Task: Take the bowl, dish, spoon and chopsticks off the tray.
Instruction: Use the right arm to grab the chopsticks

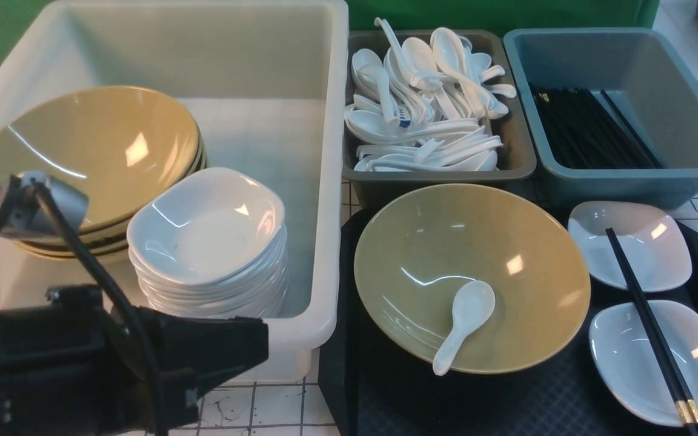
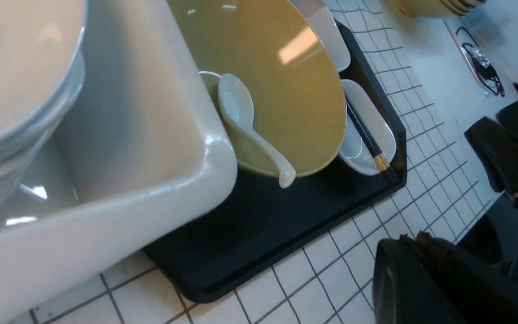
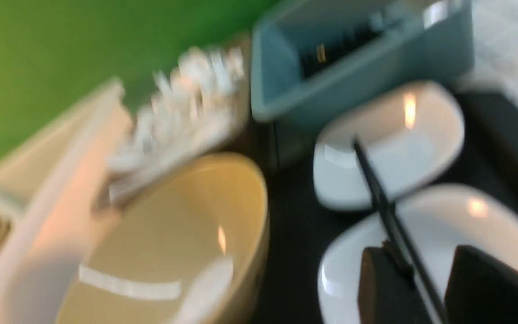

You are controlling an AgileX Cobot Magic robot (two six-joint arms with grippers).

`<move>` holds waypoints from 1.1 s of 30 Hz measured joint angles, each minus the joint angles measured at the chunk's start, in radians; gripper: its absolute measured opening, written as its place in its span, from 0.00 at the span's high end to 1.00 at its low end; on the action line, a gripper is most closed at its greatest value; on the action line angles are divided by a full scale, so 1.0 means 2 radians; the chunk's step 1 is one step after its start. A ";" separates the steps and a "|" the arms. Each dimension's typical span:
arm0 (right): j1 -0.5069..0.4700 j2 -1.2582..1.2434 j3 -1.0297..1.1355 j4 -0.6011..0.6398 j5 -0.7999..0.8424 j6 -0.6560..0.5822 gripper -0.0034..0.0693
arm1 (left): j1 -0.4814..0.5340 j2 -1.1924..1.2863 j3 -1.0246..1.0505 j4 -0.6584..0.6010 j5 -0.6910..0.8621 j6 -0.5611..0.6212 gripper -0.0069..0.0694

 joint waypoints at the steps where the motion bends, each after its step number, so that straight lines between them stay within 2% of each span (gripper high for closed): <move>1: 0.016 0.013 -0.022 0.000 0.036 -0.016 0.71 | -0.004 0.008 -0.006 0.000 -0.001 0.004 0.91; 6: 0.101 0.141 -0.189 -0.001 0.217 -0.112 0.80 | -0.026 0.062 -0.054 0.000 -0.004 0.033 0.91; 9: 0.141 0.240 -0.273 -0.011 0.336 -0.145 0.80 | -0.042 0.088 -0.079 0.000 -0.008 0.055 0.91; 12: 0.159 0.330 -0.324 -0.030 0.402 -0.169 0.80 | -0.065 0.102 -0.090 0.000 -0.011 0.076 0.91; 19: 0.159 0.503 -0.395 -0.064 0.424 -0.229 0.77 | -0.114 0.100 -0.094 -0.002 -0.017 0.092 0.91; 21: 0.144 0.532 -0.405 -0.069 0.421 -0.244 0.76 | -0.116 0.094 -0.094 -0.005 -0.017 0.092 0.91; 25: 0.073 0.580 -0.413 -0.061 0.394 -0.276 0.70 | -0.117 0.071 -0.094 -0.009 -0.021 0.092 0.91; 28: 0.028 0.609 -0.413 -0.031 0.380 -0.304 0.62 | -0.118 0.050 -0.095 -0.009 -0.025 0.092 0.91; 30: 0.018 0.619 -0.413 -0.019 0.373 -0.314 0.59 | -0.118 0.044 -0.095 -0.009 -0.027 0.092 0.91; 33: 0.014 0.651 -0.413 -0.008 0.356 -0.321 0.47 | -0.118 0.038 -0.095 -0.010 -0.031 0.092 0.91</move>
